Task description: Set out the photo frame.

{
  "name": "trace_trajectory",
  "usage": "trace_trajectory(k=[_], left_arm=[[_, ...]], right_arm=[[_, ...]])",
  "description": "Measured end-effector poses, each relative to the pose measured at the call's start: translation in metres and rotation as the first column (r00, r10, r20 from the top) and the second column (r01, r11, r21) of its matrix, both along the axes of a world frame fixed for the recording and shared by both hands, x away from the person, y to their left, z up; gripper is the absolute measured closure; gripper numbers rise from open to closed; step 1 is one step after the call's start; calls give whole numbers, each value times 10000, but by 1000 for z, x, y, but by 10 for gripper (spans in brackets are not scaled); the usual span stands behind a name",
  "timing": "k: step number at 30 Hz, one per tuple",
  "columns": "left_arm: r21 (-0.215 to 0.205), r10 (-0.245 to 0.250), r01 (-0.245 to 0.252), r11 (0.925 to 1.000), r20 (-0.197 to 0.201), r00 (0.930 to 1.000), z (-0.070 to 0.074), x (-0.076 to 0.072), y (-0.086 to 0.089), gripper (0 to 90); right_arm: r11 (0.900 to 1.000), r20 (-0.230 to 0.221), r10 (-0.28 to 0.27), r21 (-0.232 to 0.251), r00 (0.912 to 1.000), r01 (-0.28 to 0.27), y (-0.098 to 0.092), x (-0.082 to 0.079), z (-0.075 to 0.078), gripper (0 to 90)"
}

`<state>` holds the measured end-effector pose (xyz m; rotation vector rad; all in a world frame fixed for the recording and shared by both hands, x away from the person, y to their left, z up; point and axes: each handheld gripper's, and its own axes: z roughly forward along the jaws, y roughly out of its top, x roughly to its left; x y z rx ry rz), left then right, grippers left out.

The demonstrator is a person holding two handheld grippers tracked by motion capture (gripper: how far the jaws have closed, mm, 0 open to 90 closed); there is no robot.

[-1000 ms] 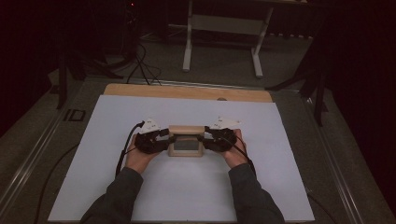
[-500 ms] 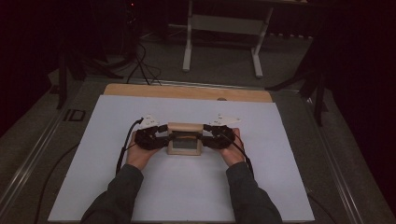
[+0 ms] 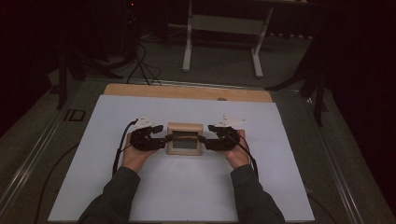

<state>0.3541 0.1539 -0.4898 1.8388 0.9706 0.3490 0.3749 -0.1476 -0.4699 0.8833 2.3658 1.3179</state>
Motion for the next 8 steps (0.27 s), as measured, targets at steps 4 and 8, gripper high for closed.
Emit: trace_trajectory(k=[4,8], left_arm=[[65,209,-209,9998,0,9998,4,-12,8,369],[366,429,-432,9984,75,9990,6,-25,16,366]], right_arm=[[10000,19,23,93,10000,-23,-7,-6,3,342],[9998,-82,-64,172,9999,65,-17,-12,3,315]])
